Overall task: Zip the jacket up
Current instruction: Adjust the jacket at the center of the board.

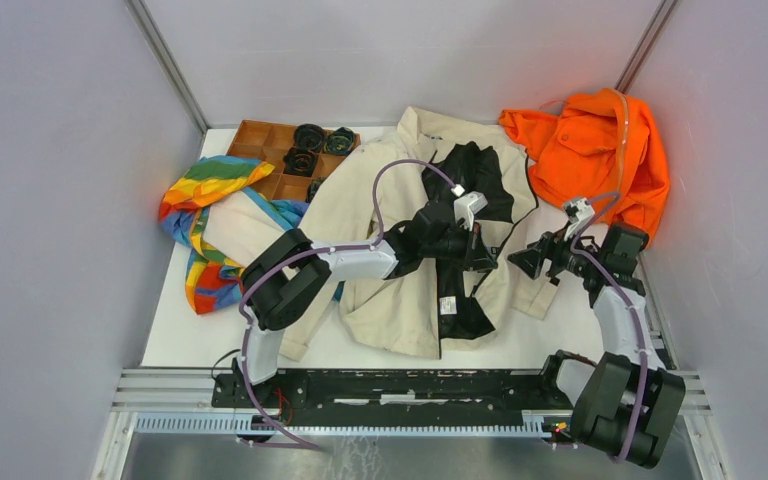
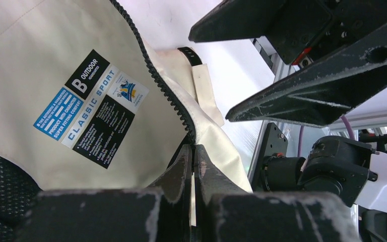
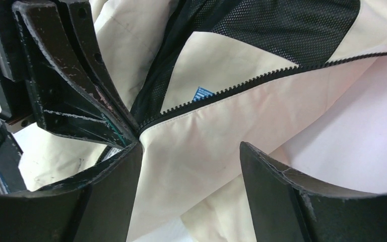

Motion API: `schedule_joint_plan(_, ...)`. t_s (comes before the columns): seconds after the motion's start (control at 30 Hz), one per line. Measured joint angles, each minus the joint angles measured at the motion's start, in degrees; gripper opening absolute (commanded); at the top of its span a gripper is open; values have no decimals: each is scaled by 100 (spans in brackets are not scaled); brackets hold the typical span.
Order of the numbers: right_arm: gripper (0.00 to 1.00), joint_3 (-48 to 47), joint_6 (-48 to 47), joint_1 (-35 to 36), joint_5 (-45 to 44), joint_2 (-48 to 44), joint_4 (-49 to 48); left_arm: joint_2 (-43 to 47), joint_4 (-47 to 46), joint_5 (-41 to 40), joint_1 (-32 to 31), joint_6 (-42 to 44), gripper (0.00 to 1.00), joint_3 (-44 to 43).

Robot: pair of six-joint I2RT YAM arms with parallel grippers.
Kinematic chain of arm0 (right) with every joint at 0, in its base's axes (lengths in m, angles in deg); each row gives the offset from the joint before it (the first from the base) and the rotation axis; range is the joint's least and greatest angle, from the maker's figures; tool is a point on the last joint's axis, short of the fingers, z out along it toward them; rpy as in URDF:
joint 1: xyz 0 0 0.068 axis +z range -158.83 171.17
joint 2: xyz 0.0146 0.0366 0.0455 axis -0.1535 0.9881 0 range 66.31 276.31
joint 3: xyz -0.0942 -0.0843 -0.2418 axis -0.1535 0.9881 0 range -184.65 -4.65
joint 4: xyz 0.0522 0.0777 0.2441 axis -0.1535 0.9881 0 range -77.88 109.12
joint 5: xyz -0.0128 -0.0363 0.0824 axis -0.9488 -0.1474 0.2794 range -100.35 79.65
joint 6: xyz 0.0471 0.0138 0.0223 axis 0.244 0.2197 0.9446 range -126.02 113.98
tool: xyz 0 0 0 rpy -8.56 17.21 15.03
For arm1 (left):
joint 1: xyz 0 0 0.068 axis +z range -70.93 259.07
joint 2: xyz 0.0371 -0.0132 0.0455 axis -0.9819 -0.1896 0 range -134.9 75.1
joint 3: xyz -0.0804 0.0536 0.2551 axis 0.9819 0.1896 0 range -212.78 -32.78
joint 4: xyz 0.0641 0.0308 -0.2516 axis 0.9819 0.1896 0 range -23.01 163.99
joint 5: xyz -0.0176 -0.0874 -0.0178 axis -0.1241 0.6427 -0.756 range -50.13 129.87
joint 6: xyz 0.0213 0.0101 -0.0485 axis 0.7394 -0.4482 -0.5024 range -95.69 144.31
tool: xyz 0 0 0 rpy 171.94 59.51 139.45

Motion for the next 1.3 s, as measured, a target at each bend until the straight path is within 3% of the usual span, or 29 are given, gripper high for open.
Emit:
schedule_joint_plan(0.43, 76, 658, 1773, -127, -417, -476, -782, -98, -293, 428, 2, -457, 2, -120)
schedule_joint_plan(0.73, 78, 612, 3458, -229, -1056, 238, -1534, -354, -472, 763, -13, -824, 2, -120)
schedule_joint_plan(1.03, 79, -946, 3512, 302, -2164, 1735, -960, -407, -575, 929, -17, -944, 2, -120)
schedule_joint_plan(1.3, 77, -2135, 3136, 1226, -4092, 2417, 114, -446, -575, 966, -28, -988, 2, -120)
